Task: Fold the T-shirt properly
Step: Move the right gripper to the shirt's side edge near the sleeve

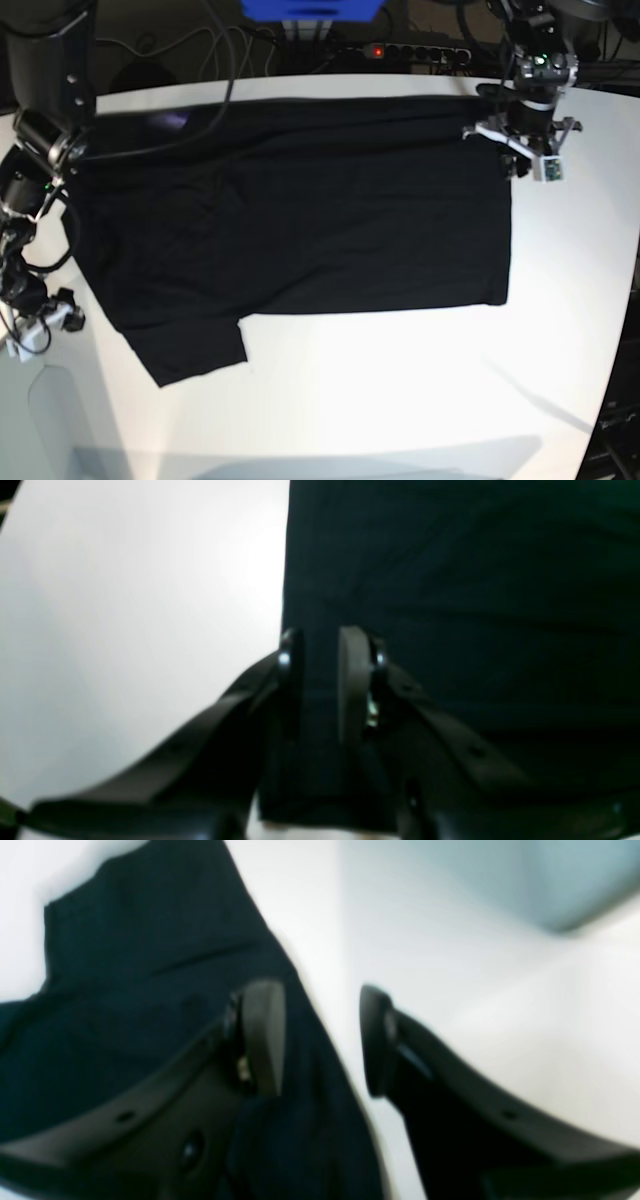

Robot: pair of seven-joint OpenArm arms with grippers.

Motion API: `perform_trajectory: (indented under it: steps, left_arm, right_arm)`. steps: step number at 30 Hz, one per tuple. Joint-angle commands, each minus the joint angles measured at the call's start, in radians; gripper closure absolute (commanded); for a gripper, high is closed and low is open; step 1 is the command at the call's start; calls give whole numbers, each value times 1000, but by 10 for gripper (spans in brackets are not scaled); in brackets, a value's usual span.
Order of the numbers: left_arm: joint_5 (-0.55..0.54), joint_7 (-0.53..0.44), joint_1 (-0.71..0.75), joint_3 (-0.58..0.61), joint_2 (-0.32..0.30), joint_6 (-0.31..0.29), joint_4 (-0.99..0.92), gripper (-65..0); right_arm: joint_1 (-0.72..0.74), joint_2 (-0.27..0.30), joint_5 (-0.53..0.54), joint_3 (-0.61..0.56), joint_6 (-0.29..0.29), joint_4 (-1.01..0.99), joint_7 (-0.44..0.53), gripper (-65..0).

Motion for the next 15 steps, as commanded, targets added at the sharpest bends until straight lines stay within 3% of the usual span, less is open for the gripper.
perform_trajectory:
  steps: [1,5,9,12,15]
  left_arm:
    - [-9,-17,-1,-8,-7,2,17,-124]
    - [-9,-13,2,-10,-7,2,17,-125]
    - [-9,-12,4,-10,-6,2,16,-125]
    - [-9,-12,11,-10,-6,2,16,-125]
    - [-9,-12,16,-10,-6,2,16,-125]
  right_arm:
    - [62,37,9,1,14,-84,48,-255]
    - [135,57,6,-53,14,-311,180,-256]
    - [119,18,8,-90,7,-314,254,-256]
    - [79,12,11,-91,-45,-312,320,-256]
    - [51,-2,9,-95,-56,-312,397,-256]
